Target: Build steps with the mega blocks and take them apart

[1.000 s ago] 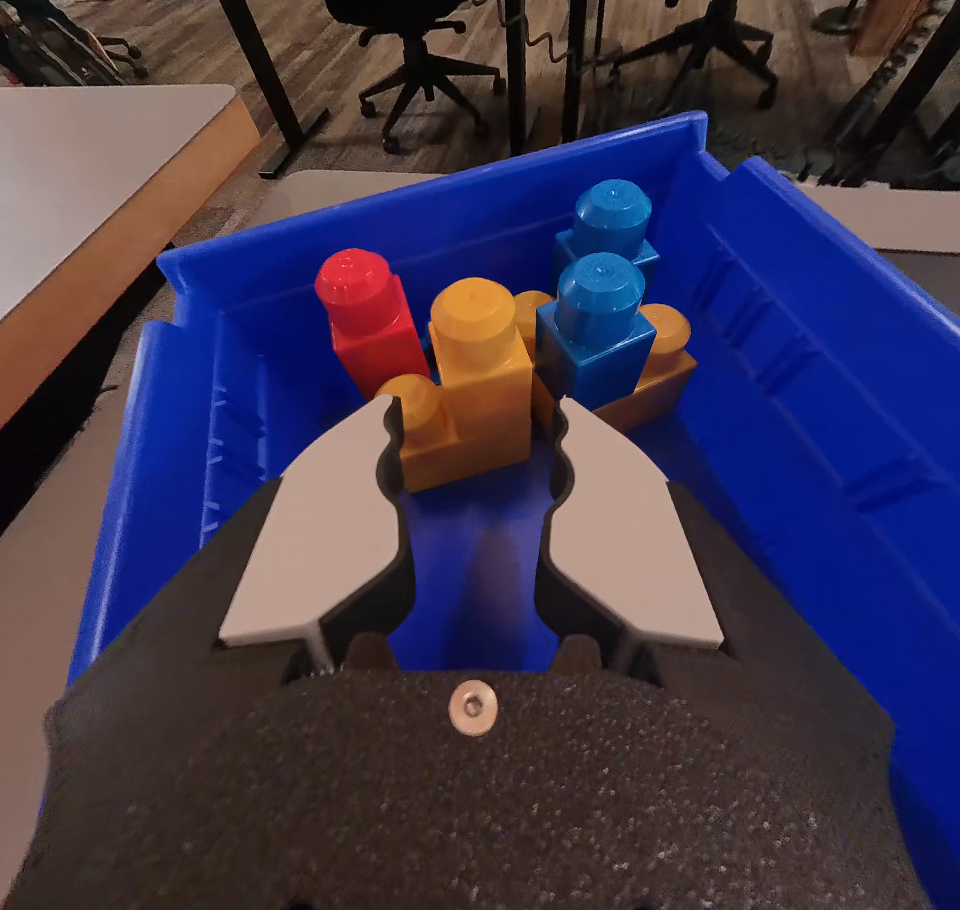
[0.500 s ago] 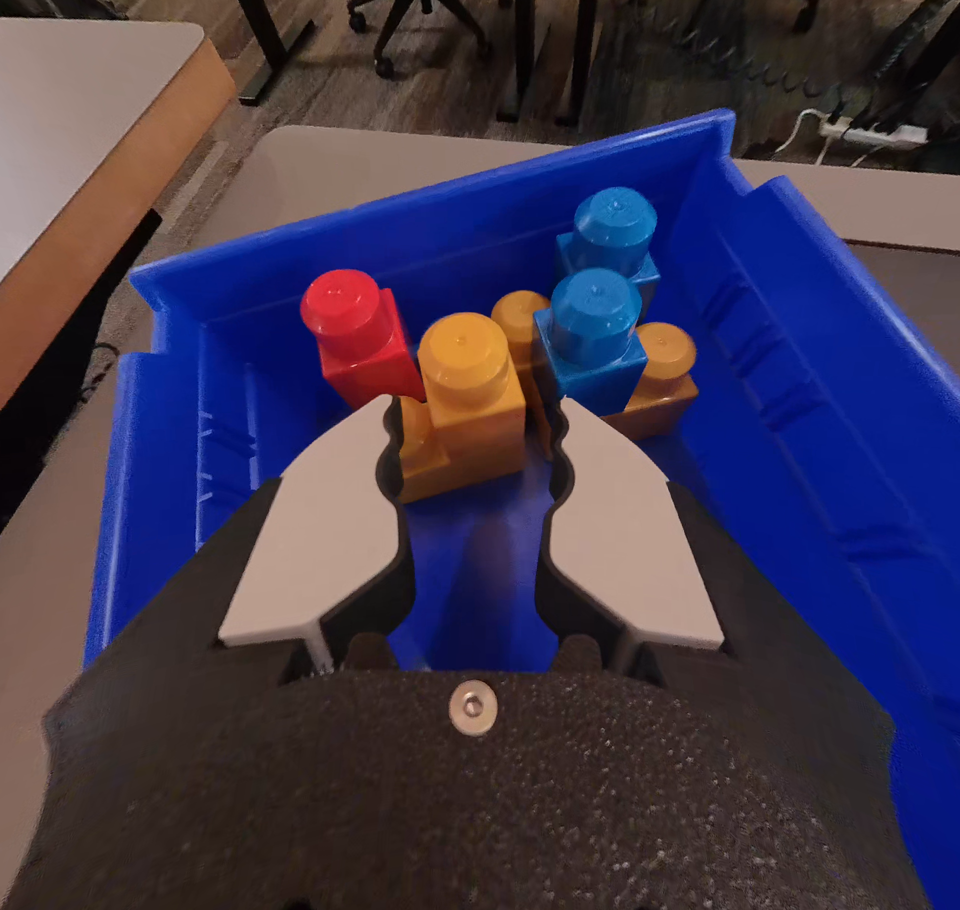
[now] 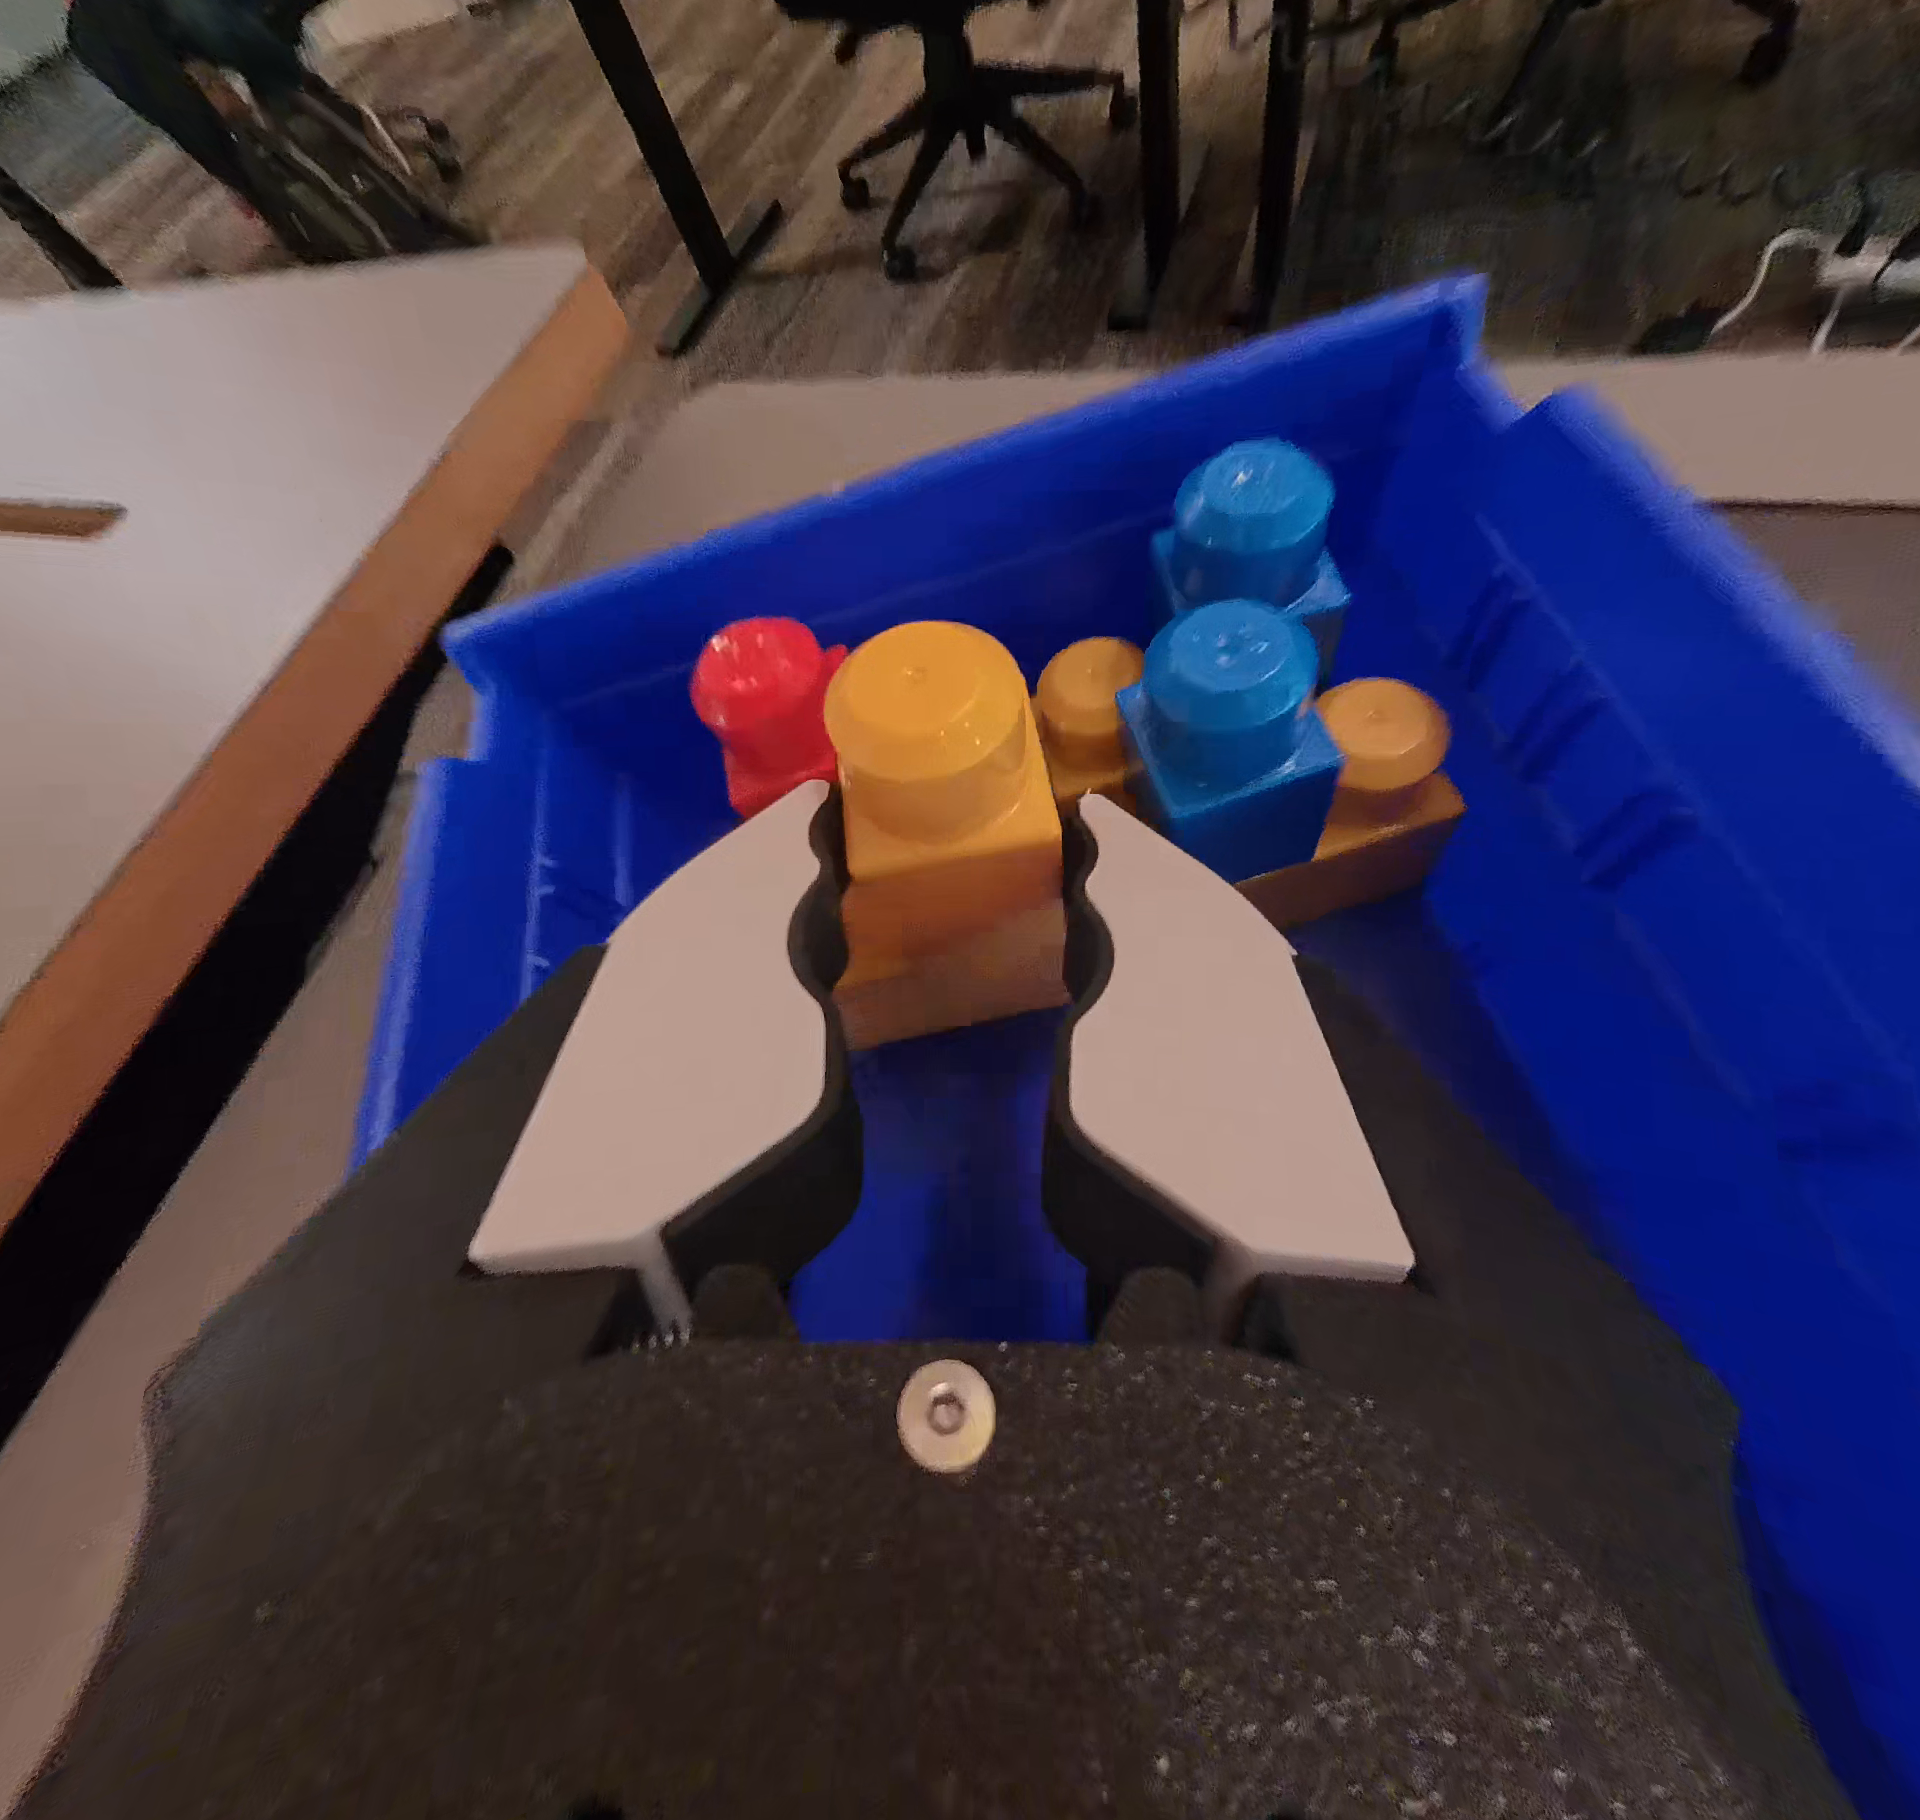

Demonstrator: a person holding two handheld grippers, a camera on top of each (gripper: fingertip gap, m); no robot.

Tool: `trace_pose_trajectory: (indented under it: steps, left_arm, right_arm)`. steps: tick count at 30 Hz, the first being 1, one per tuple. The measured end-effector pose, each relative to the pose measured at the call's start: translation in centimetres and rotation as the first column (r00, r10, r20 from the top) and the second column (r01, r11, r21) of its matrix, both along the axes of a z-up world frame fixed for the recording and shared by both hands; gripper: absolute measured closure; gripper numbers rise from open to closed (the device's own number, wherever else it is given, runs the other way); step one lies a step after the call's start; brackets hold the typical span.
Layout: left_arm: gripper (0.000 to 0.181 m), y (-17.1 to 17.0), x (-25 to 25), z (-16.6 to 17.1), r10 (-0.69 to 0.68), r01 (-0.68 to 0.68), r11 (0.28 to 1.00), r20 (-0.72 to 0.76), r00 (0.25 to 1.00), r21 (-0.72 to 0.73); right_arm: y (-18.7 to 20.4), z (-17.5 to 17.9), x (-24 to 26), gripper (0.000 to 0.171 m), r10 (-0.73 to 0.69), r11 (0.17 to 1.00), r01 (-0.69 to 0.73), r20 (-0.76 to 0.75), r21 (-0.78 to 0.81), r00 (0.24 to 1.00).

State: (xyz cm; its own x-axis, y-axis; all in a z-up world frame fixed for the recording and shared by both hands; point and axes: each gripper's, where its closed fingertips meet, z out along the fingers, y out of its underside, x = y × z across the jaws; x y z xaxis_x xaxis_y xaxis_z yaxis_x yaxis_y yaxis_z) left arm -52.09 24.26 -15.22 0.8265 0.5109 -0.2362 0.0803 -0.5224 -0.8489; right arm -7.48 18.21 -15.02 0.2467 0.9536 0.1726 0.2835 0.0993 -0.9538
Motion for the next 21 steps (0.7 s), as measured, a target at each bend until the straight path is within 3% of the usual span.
trace_pose_trajectory:
  steps: [4, 8, 11, 13, 16, 19, 21]
  left_arm:
    - [0.142, -1.0, 4.8, 6.6, -0.109, 0.131, 0.984, -0.169, 0.980, 0.124]
    - [0.142, -1.9, 13.4, 12.9, -0.327, 0.378, 0.882, -0.213, 0.921, 0.280]
    - [0.142, -2.5, 22.5, 15.5, -0.612, 0.651, 0.692, -0.224, 0.758, 0.313]
    - [0.142, -3.9, 29.3, 15.8, -0.814, 0.801, 0.480, -0.159, 0.559, 0.359]
    - [0.142, -6.3, 36.5, 15.3, -0.942, 0.884, 0.243, -0.119, 0.313, 0.399]
    - [0.142, -7.5, 40.6, 14.5, -0.981, 0.888, 0.138, -0.062, 0.184, 0.439]
    - [0.142, -7.5, 42.0, 14.1, -0.987, 0.871, 0.130, -0.025, 0.162, 0.474]
  right_arm:
    - [0.1, 0.2, 0.1, 0.171, -0.007, 1.000, 0.007, -0.010, 0.001, 1.000]
    - [0.2, 1.0, 0.2, 0.171, -0.022, 1.000, 0.022, -0.044, 0.013, 0.999]
    - [0.3, 2.4, 0.6, 0.171, -0.033, 0.998, 0.038, -0.101, 0.040, 0.994]
    - [0.0, 3.7, 0.9, 0.171, -0.020, 0.998, 0.029, -0.154, 0.053, 0.988]
    - [-0.4, 5.4, 1.3, 0.169, 0.006, 0.999, 0.006, -0.232, 0.049, 0.973]
    - [-0.8, 6.8, 1.7, 0.154, 0.029, 0.998, -0.014, -0.280, 0.059, 0.960]
    - [-1.3, 7.6, 1.7, 0.139, 0.045, 0.996, -0.022, -0.290, 0.082, 0.956]
